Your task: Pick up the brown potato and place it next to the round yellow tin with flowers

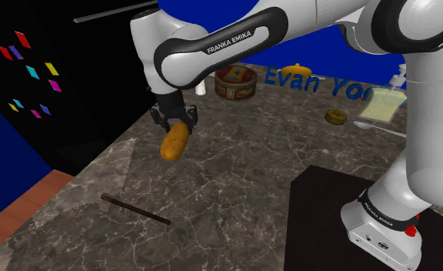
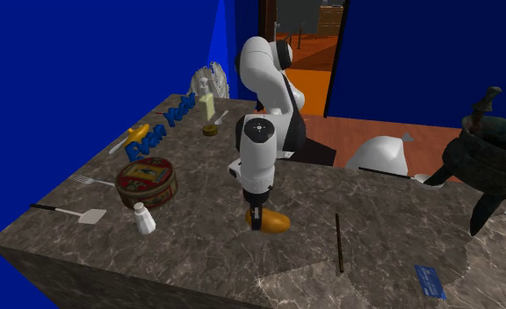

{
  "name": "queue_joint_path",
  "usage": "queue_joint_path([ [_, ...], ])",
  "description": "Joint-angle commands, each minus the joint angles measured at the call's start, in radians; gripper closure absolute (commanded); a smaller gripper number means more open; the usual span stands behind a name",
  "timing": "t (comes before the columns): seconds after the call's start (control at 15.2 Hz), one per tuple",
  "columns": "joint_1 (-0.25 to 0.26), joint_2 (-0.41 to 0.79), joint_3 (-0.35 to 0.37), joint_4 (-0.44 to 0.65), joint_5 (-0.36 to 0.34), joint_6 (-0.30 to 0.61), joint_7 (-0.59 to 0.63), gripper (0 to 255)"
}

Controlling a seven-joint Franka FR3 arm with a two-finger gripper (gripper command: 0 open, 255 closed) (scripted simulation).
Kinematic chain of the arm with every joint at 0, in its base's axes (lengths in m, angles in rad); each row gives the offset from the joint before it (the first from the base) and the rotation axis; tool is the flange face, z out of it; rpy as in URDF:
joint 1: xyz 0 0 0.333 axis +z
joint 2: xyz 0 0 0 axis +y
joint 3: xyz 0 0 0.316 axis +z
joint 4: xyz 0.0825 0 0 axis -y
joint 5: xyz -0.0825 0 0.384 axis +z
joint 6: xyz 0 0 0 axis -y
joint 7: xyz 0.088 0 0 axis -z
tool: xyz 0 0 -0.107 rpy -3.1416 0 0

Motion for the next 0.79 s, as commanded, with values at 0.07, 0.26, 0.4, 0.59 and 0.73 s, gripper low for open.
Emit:
queue_joint_path([
  [0.07,-0.001,-0.014,0.005,0.018,0.009,-0.030,-0.005,255],
  [0.26,0.000,-0.026,0.010,0.042,0.017,-0.064,-0.012,255],
  [0.4,0.001,-0.032,0.012,0.060,0.021,-0.087,-0.015,255],
  [0.59,0.003,-0.040,0.016,0.089,0.027,-0.122,-0.021,255],
  [0.73,0.005,-0.045,0.018,0.110,0.031,-0.146,-0.024,255],
])
